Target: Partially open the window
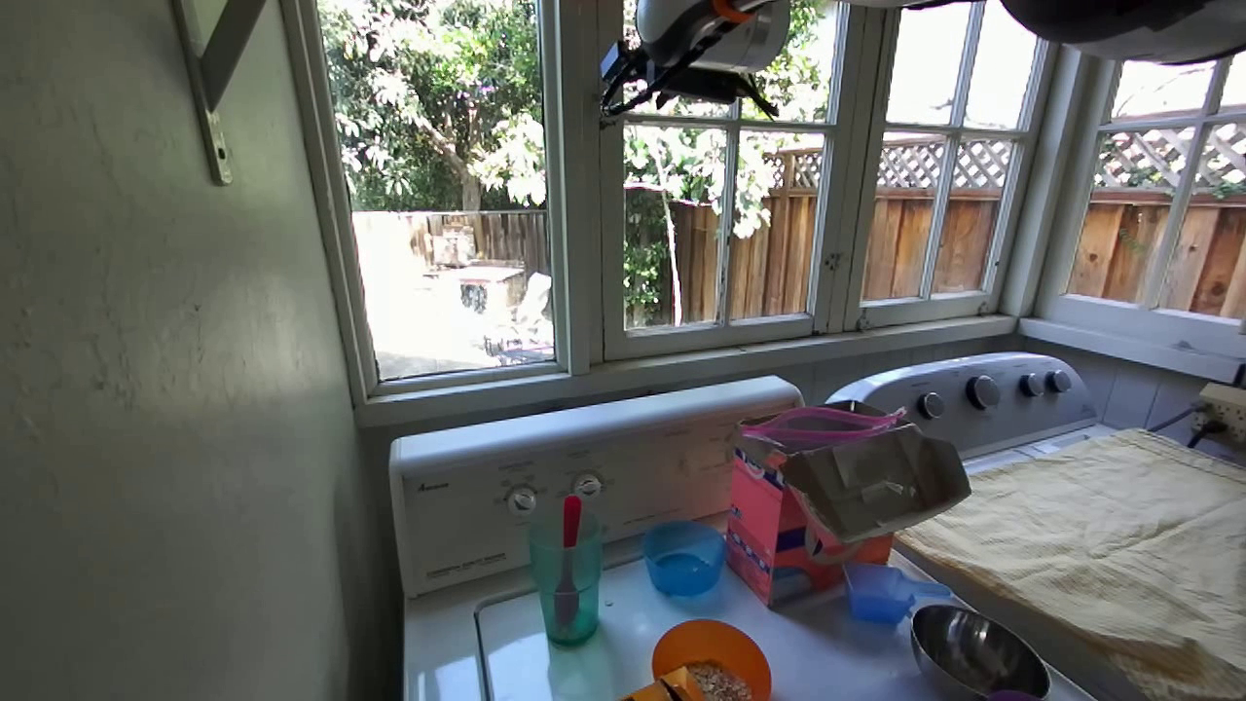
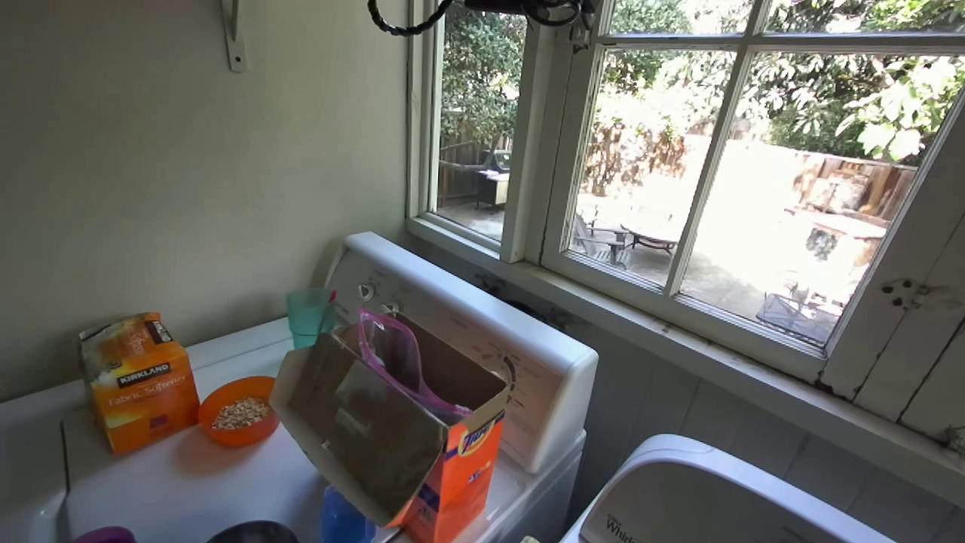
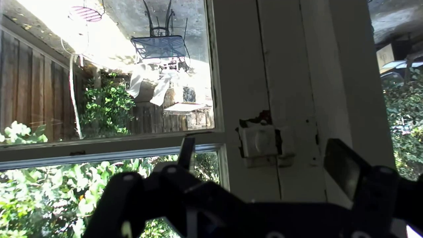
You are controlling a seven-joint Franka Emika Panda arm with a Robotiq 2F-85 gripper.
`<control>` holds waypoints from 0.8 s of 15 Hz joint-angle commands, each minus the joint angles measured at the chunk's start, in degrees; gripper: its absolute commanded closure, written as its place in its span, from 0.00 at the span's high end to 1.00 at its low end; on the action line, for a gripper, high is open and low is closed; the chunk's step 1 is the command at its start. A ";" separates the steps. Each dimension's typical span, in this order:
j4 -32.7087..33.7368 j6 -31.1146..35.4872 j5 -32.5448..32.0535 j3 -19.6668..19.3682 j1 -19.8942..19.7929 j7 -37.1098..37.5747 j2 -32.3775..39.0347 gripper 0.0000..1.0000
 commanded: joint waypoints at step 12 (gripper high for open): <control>5.88 2.07 -0.11 0.13 0.14 -0.14 4.93 0.90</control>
